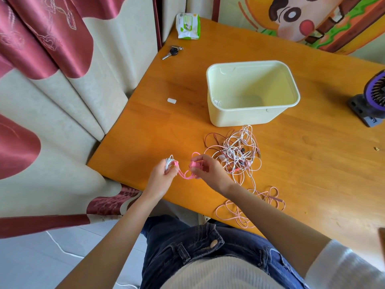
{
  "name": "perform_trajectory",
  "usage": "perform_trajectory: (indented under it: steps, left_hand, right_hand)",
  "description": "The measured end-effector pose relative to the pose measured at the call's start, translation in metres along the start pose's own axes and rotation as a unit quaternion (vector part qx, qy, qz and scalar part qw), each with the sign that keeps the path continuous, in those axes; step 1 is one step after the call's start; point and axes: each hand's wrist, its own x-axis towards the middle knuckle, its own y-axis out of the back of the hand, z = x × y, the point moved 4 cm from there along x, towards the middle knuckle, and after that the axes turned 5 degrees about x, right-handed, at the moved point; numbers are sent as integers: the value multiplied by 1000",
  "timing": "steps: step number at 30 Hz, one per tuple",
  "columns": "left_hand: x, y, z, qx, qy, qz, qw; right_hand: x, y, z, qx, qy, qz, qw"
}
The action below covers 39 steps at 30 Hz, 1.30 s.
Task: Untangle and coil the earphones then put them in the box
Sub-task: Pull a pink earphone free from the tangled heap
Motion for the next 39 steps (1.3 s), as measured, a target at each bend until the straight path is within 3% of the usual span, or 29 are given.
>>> perform_trajectory:
  steps: [8,17,24,33,39]
  left_hand:
    - [-9,-13,17,-75,-11,-86,993]
    - [-5,-6,21,-23,-30,-97,995]
    - [-6,-5,23,-63,-22,-95,993]
    - [-7,-10,25,-62,-11,-143,988]
    - [-6,-7,25,-8,-41,-171,984]
  right_hand:
    - [-3,3,-7,-96,54,11,994]
    - [-4,9,-5,60,10,-15,998]
    - [-6,11,-8,148,-5,-17,989]
    - [-6,11,-16,-35,38,-28,998]
    - [-8,13,-11,44,7,-47,998]
